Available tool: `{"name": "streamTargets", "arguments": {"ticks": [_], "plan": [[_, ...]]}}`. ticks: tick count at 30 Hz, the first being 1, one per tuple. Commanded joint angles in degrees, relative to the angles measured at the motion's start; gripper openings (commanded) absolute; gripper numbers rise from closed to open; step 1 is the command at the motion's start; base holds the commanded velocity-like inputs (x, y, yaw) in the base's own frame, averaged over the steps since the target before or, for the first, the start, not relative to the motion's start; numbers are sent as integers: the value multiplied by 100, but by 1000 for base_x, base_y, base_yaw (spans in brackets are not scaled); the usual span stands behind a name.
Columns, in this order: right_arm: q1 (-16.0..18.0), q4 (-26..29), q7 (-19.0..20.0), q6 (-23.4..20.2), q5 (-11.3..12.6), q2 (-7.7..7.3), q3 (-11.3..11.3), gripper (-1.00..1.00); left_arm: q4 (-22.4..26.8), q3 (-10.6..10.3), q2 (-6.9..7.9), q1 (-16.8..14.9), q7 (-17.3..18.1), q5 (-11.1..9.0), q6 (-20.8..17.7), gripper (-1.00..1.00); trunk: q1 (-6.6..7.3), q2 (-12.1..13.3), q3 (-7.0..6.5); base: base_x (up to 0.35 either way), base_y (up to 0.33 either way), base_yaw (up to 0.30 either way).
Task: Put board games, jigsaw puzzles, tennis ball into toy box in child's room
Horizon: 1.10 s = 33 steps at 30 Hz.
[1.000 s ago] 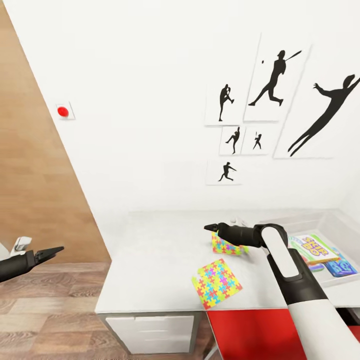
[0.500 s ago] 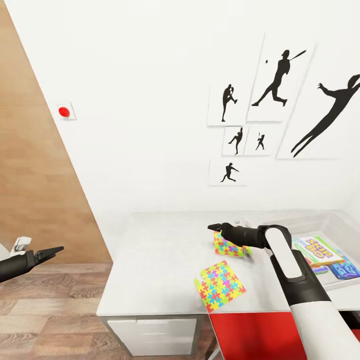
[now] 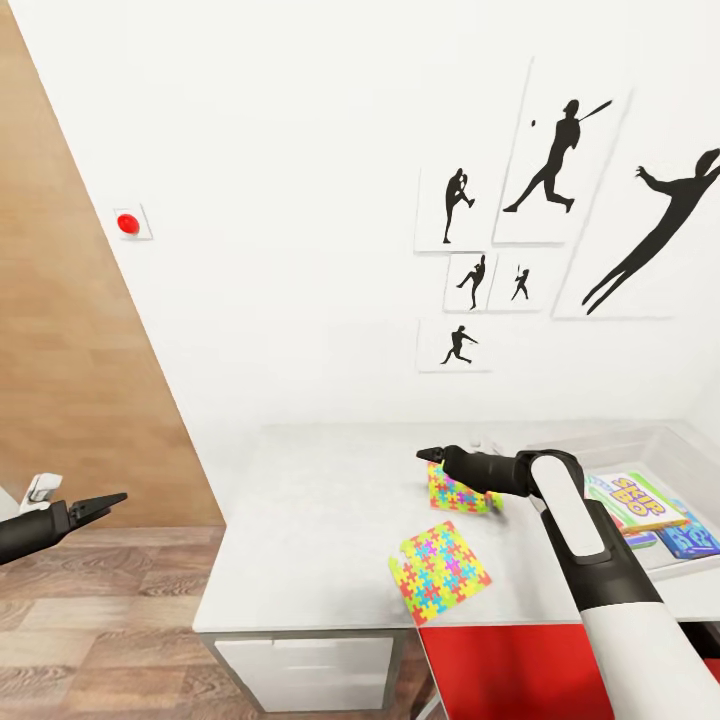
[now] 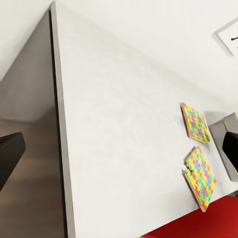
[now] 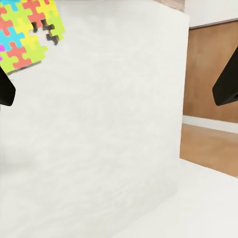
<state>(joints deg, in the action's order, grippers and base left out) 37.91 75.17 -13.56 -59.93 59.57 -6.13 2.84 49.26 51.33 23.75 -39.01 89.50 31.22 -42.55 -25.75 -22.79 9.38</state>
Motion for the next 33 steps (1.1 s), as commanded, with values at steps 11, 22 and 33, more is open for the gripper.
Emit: {"name": "streamTargets", "arguments": {"ticks": [11, 22, 33], "plan": [[418, -578, -1850, -7, 78, 17, -50, 100, 4, 9, -11, -10, 50, 60, -60, 100, -4, -13, 12, 0, 0, 0], [959, -1576, -3018, -7, 101, 113, -17, 100, 4, 15, -3, -10, 50, 60, -52, 100, -4, -13, 12, 0, 0, 0], [972, -1560, -3059, -7, 93, 114, 6, 100, 4, 17, 4, -10, 50, 58, -51, 100, -4, -13, 12, 0, 0, 0]]}}
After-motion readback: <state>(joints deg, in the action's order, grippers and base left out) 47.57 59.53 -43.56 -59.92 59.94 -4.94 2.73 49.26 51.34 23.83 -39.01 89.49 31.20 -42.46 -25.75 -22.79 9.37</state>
